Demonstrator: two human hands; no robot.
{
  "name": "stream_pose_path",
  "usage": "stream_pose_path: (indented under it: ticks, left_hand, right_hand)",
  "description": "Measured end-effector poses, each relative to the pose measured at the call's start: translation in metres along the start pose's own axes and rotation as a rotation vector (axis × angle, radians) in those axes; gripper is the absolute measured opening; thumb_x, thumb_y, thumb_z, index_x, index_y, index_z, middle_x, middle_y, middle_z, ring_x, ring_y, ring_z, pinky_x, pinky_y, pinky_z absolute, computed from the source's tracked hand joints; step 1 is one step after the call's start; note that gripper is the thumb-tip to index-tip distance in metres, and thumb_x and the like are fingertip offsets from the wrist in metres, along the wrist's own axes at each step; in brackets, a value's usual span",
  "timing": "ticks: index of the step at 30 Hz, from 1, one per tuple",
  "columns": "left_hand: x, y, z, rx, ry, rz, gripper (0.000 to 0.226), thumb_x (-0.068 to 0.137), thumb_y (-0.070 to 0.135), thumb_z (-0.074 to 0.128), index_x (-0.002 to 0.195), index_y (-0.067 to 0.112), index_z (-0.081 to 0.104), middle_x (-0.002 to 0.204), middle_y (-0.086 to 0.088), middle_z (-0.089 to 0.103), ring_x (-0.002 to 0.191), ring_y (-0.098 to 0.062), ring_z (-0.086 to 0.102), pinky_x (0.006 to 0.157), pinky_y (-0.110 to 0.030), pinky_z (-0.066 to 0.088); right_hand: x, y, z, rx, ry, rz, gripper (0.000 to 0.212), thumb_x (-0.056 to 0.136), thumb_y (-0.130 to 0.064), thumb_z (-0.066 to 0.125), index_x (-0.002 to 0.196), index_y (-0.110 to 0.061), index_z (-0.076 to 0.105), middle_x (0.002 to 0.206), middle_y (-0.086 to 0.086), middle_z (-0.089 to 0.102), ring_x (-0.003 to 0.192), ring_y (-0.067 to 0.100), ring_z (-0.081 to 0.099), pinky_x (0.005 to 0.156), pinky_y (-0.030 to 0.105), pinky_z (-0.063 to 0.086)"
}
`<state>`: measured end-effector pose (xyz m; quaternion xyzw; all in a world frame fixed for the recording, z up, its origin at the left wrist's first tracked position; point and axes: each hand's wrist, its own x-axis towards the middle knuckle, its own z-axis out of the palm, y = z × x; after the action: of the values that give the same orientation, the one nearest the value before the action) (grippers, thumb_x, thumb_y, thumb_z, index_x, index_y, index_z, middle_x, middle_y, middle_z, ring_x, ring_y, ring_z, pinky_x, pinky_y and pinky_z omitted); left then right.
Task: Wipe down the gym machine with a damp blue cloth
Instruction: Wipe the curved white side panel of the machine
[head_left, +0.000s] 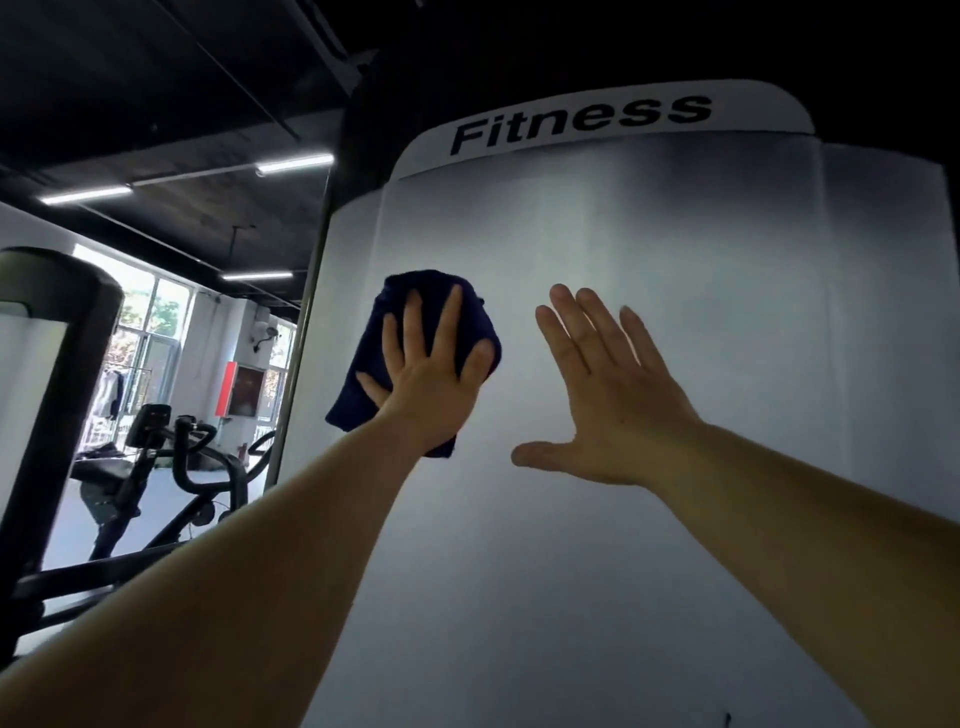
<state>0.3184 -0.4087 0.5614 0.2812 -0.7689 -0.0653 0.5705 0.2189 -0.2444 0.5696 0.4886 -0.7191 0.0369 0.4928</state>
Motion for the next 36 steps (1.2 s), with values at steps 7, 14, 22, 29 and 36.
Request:
stream_pose_path:
  ticks: [7, 14, 22, 29, 36]
  left_hand:
    - [-0.029, 0.0, 0.006, 0.055, -0.045, 0.045, 0.064, 0.098, 0.059, 0.025, 0.146, 0.054, -0.017, 0.16, 0.011, -0.021, 0.148, -0.022, -0.02, 0.112, -0.068, -0.001]
    - [-0.013, 0.011, 0.001, -0.072, -0.019, -0.176, 0.064, 0.099, 0.06, 0.022, 0.148, 0.049, -0.018, 0.161, 0.007, -0.023, 0.148, -0.023, -0.021, 0.113, -0.068, -0.006]
    - [-0.006, -0.005, 0.006, -0.074, 0.027, -0.092, 0.064, 0.097, 0.062, 0.023, 0.149, 0.051, -0.013, 0.161, 0.01, -0.019, 0.148, -0.021, -0.02, 0.112, -0.069, -0.007]
    - [-0.054, -0.007, 0.019, 0.037, -0.028, -0.021, 0.064, 0.099, 0.058, 0.019, 0.145, 0.049, -0.025, 0.159, 0.009, -0.027, 0.146, -0.02, -0.028, 0.114, -0.064, -0.009]
    - [0.014, -0.02, -0.005, -0.201, 0.055, -0.21, 0.062, 0.099, 0.059, 0.026, 0.15, 0.051, -0.007, 0.163, 0.009, -0.012, 0.15, -0.023, -0.012, 0.113, -0.068, -0.002]
  right_hand:
    - [0.007, -0.036, -0.011, -0.019, -0.179, 0.203, 0.138, 0.075, -0.079, 0.056, 0.138, -0.007, -0.044, 0.145, 0.012, -0.052, 0.138, 0.032, -0.041, 0.113, 0.061, -0.013]
    - [0.007, -0.042, -0.011, 0.024, -0.184, 0.245, 0.155, 0.059, -0.085, 0.063, 0.134, -0.006, -0.047, 0.142, 0.014, -0.054, 0.136, 0.035, -0.043, 0.111, 0.06, -0.016]
    - [0.015, -0.065, -0.014, -0.065, -0.229, 0.339, 0.155, 0.065, -0.068, 0.077, 0.137, 0.004, -0.04, 0.146, 0.026, -0.044, 0.14, 0.045, -0.031, 0.114, 0.062, -0.004]
    - [0.016, -0.07, -0.012, -0.064, -0.162, 0.32, 0.127, 0.087, -0.059, 0.061, 0.142, 0.005, -0.034, 0.149, 0.029, -0.039, 0.142, 0.046, -0.027, 0.119, 0.057, -0.001]
    - [0.015, -0.069, -0.013, -0.022, -0.194, 0.299, 0.151, 0.069, -0.057, 0.081, 0.14, 0.002, -0.038, 0.145, 0.026, -0.046, 0.138, 0.045, -0.034, 0.115, 0.055, -0.011]
